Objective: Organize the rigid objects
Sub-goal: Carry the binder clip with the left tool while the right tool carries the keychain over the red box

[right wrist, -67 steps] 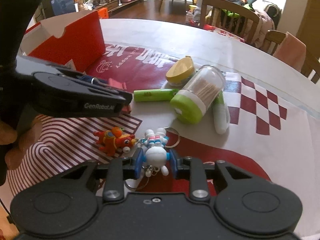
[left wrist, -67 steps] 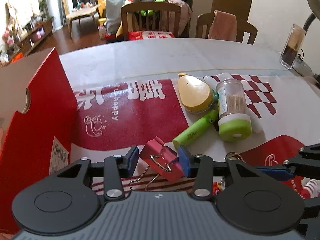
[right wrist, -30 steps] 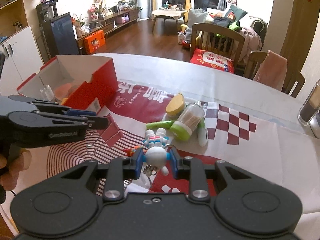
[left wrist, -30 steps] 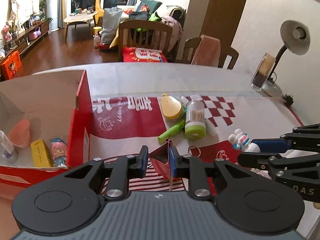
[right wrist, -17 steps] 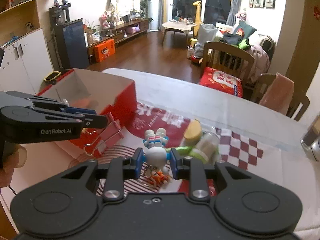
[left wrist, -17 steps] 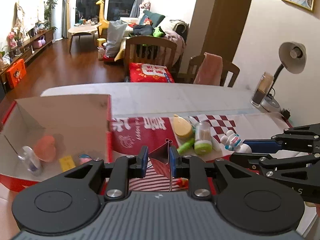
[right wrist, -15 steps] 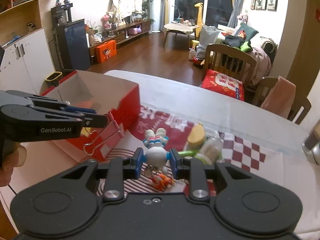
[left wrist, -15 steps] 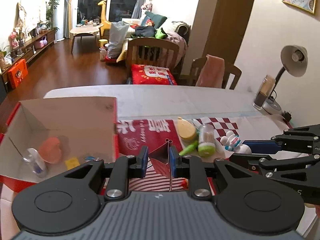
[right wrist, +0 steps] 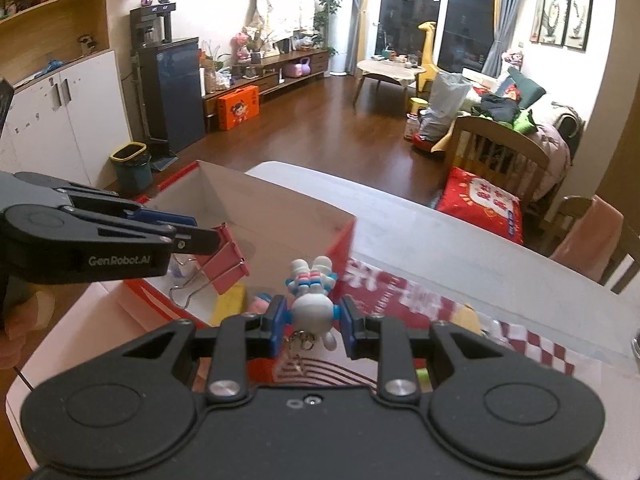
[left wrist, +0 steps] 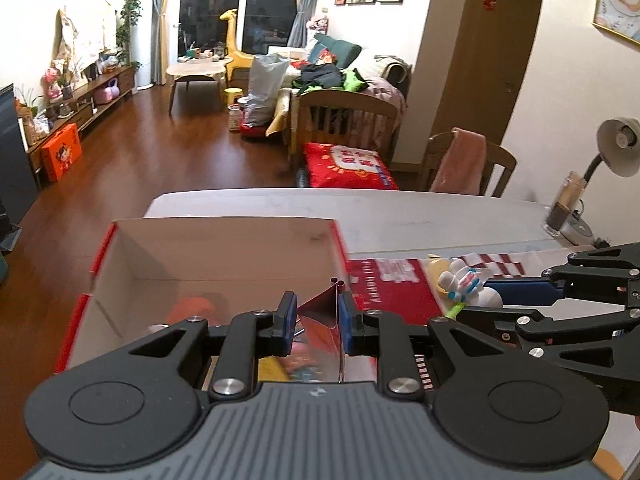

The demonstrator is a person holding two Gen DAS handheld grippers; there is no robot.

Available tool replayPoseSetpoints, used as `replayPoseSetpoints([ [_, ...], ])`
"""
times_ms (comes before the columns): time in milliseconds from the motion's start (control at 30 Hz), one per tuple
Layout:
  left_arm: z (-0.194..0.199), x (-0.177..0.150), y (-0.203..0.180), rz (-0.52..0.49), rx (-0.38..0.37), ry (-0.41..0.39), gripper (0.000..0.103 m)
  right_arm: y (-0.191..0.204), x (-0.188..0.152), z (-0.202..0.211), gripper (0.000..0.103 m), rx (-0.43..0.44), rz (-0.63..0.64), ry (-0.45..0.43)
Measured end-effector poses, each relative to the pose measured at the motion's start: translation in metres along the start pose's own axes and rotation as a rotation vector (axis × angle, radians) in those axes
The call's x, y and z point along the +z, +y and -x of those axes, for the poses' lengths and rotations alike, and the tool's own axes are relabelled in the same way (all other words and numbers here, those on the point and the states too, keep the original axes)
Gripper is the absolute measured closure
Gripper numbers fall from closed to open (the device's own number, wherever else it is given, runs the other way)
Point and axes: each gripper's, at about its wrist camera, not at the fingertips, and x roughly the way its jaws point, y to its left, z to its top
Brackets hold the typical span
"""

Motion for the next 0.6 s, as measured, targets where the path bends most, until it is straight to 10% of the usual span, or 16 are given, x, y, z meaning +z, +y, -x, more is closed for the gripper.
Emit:
replayPoseSetpoints([
  [600, -0.038, 0.002, 0.11, 0.029, 0.043, 0.073, 0.081, 0.054, 0.023, -0.091, 0.077, 0.003, -0.013, 0.108],
])
